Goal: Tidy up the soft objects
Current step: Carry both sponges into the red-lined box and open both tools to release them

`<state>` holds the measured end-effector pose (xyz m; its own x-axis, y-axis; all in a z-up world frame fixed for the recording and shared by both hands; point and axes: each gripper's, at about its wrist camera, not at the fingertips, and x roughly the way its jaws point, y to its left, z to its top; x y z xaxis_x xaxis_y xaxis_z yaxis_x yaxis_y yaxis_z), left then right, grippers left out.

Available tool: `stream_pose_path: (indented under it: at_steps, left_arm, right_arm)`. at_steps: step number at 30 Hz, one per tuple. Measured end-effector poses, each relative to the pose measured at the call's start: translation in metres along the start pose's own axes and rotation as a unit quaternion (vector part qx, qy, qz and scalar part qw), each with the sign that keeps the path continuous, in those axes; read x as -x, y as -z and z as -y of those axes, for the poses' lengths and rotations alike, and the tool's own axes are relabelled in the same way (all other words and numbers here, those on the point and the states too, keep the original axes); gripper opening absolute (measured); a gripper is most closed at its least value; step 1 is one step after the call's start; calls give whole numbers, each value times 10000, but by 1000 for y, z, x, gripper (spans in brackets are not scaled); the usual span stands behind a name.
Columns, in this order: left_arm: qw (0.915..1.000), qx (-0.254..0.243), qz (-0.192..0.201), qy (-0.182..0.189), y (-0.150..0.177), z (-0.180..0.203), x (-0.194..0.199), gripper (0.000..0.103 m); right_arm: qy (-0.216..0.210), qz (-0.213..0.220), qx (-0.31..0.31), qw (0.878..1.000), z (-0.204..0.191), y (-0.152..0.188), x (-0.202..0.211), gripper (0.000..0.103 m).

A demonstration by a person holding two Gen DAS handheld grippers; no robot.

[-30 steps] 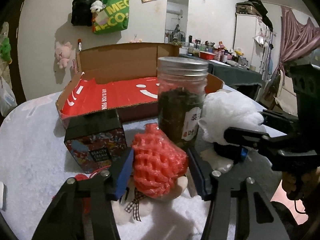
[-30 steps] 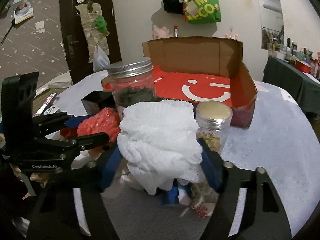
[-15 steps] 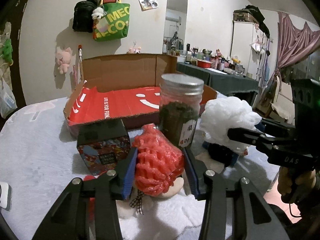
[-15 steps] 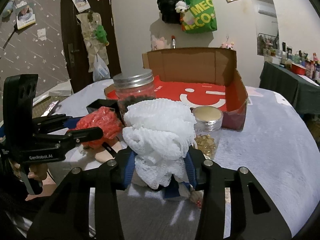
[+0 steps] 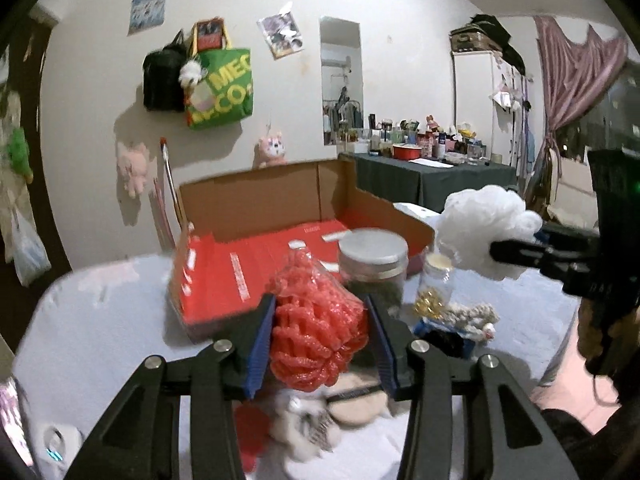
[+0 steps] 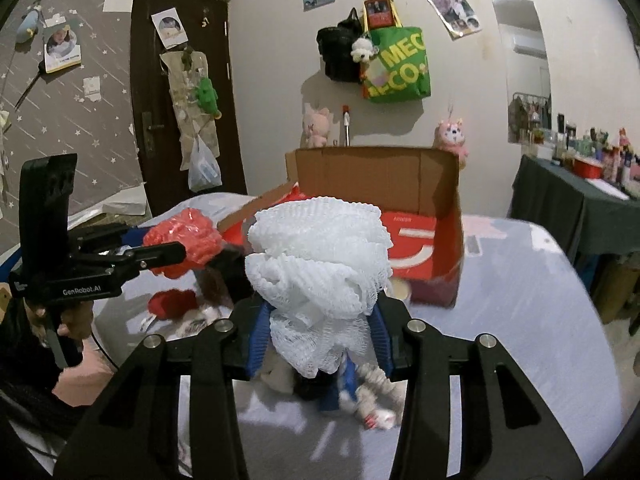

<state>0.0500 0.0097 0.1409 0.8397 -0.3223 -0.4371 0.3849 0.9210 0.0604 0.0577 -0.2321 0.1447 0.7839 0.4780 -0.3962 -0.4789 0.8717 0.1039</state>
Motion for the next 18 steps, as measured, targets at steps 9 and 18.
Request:
stream_pose_path:
  at_steps: [9,18]
  left_arm:
    - [9991,-331,-222,115,-45,-20,-27,47]
    - [9962,-468,-705,211,-89,-45,-94,47]
  right_arm:
    - [-11,-59,337,9994,15,-53,-14,41]
    - [6,-597,475,9971,38,-104,-81,41]
